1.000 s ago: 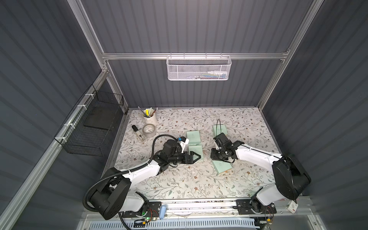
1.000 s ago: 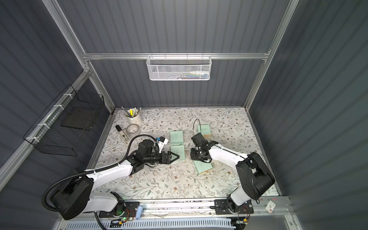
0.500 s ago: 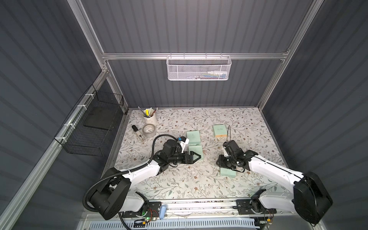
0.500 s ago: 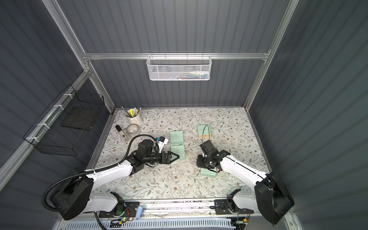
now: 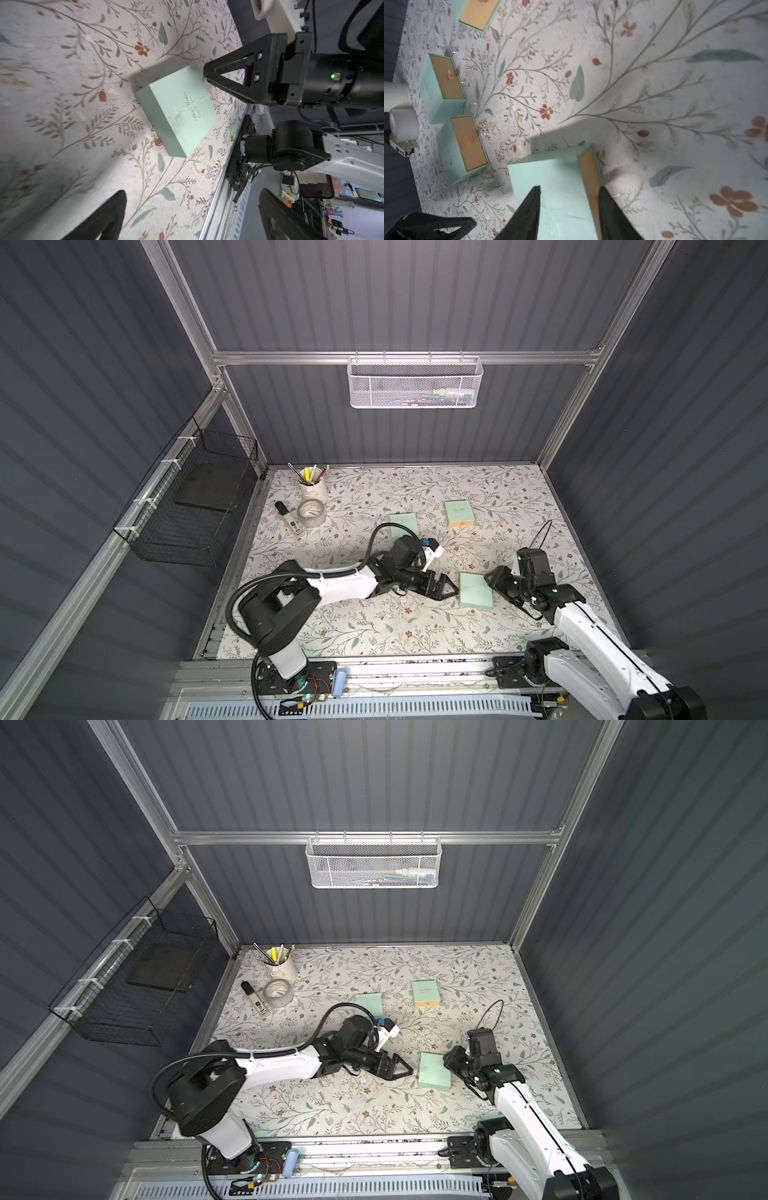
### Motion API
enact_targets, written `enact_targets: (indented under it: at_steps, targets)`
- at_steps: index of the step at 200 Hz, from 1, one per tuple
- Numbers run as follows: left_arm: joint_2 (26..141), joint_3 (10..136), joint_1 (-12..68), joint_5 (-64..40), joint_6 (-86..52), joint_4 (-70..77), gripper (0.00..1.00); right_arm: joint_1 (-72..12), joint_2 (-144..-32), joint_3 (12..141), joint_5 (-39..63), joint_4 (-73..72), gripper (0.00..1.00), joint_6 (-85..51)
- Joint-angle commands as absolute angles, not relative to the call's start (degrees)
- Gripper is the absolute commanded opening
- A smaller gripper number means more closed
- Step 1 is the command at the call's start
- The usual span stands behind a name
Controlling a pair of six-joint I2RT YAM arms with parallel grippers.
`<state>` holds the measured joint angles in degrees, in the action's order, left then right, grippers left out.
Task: Take out the earrings from the drawer-style jewelry box
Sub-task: Move the jewelry box to the center of the board.
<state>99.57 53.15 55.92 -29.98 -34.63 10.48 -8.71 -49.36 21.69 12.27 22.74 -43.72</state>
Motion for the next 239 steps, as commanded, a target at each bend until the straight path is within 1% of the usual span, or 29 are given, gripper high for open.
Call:
enact_targets:
  at_steps: [1,20,25,31,53,75,102,148,183,239]
  targets:
    - [105.3,58.5,58.3,-28.8,-33.8,8.1,0.99,-8.1,-49.7,20.6,16.8,19.0,0.47,-43.9]
    - [109.8,62.3,59.1,-28.0,-34.5,7.6,0.99,-7.9,-49.9,20.1,18.6,18.0,0.47,-43.3]
    - [110.8,63.0,59.2,-27.9,-34.8,7.6,0.98,-7.9,-49.7,19.8,18.7,17.9,0.47,-43.2]
    - [112.1,63.9,59.3,-28.1,-35.1,7.9,0.97,-7.9,-49.6,19.6,21.1,17.5,0.47,-43.0]
    - [115.3,67.0,60.2,-29.8,-35.7,8.5,0.94,-7.9,-50.0,19.3,22.3,17.5,0.47,-41.8]
    - [115.5,67.9,61.1,-29.4,-35.6,8.1,0.94,-8.0,-50.8,19.2,25.4,17.0,0.47,-40.3]
    - [113.8,65.9,61.1,-28.5,-35.9,7.7,0.94,-9.1,-51.4,18.2,28.1,15.0,0.47,-40.4]
    - [109.1,61.4,61.2,-27.9,-36.3,7.1,0.94,-16.9,-54.4,17.1,26.1,11.0,0.47,-44.4]
    - [104.4,57.5,61.2,-27.2,-36.3,4.8,0.95,-24.0,-56.3,17.3,22.7,8.7,0.46,-48.2]
    - [95.8,49.0,61.2,-22.6,-37.1,0.9,0.96,-33.1,-60.6,18.3,20.5,3.9,0.47,-53.2]
